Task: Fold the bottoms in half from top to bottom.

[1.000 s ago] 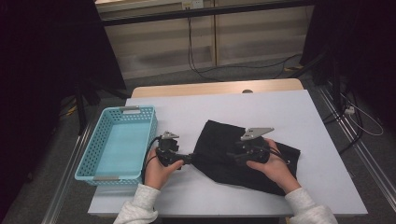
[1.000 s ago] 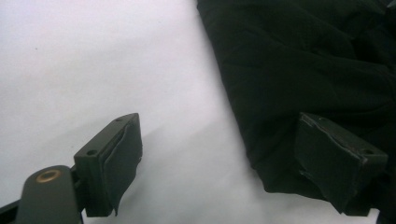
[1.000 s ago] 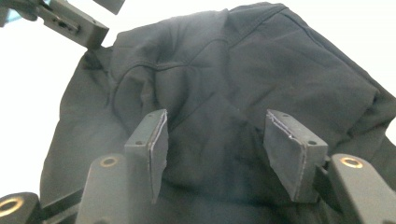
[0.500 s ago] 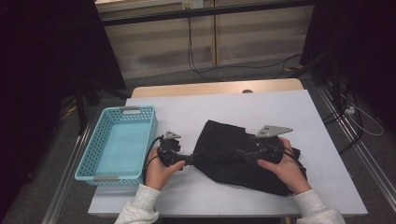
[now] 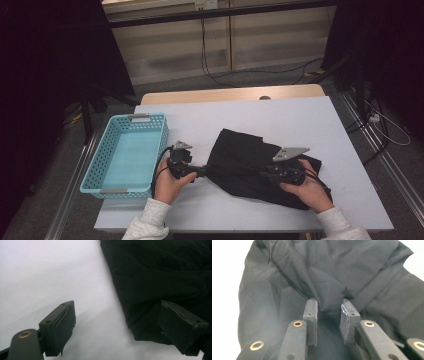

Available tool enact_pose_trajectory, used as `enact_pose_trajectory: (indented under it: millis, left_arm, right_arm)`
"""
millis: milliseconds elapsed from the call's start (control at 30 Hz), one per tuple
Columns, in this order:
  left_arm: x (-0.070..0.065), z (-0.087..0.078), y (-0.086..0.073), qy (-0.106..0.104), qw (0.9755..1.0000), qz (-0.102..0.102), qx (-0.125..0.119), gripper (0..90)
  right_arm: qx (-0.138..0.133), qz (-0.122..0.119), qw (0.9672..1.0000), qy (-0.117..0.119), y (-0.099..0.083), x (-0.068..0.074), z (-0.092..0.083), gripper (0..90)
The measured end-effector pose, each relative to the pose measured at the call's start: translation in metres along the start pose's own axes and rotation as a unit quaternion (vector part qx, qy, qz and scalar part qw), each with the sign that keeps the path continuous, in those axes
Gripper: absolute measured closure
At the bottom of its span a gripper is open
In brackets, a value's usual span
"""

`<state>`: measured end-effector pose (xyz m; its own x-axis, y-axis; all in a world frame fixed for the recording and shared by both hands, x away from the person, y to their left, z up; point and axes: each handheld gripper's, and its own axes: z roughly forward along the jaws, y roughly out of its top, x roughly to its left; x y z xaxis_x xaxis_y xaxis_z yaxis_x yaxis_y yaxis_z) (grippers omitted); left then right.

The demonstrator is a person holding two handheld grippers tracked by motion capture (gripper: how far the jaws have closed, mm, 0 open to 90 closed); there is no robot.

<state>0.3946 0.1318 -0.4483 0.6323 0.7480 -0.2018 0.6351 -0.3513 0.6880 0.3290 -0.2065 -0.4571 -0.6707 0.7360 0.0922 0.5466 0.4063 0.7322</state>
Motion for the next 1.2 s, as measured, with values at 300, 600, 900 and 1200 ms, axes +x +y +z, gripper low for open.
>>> enact_pose_trajectory:
  millis: [300, 600, 900, 1200]
  left_arm:
    - [-0.001, -0.002, 0.001, 0.000, 1.0000, -0.001, -0.003, 15.2]
    - [0.001, -0.003, 0.000, 0.000, 1.0000, -0.004, -0.005, 15.2]
    - [-0.002, -0.005, 0.001, -0.006, 1.0000, 0.001, -0.005, 15.2]
    - [-0.003, -0.003, 0.002, -0.007, 1.0000, 0.002, -0.001, 14.5]
  right_arm:
    - [-0.026, 0.012, 0.9994, -0.017, 0.000, 0.000, -0.004, 56.1]
    - [-0.031, -0.004, 0.9994, -0.012, 0.001, 0.000, -0.003, 88.6]
    - [-0.044, -0.006, 0.9990, -0.010, -0.004, 0.003, -0.021, 88.7]
    - [-0.036, -0.006, 0.9993, -0.008, -0.013, 0.003, -0.017, 88.4]
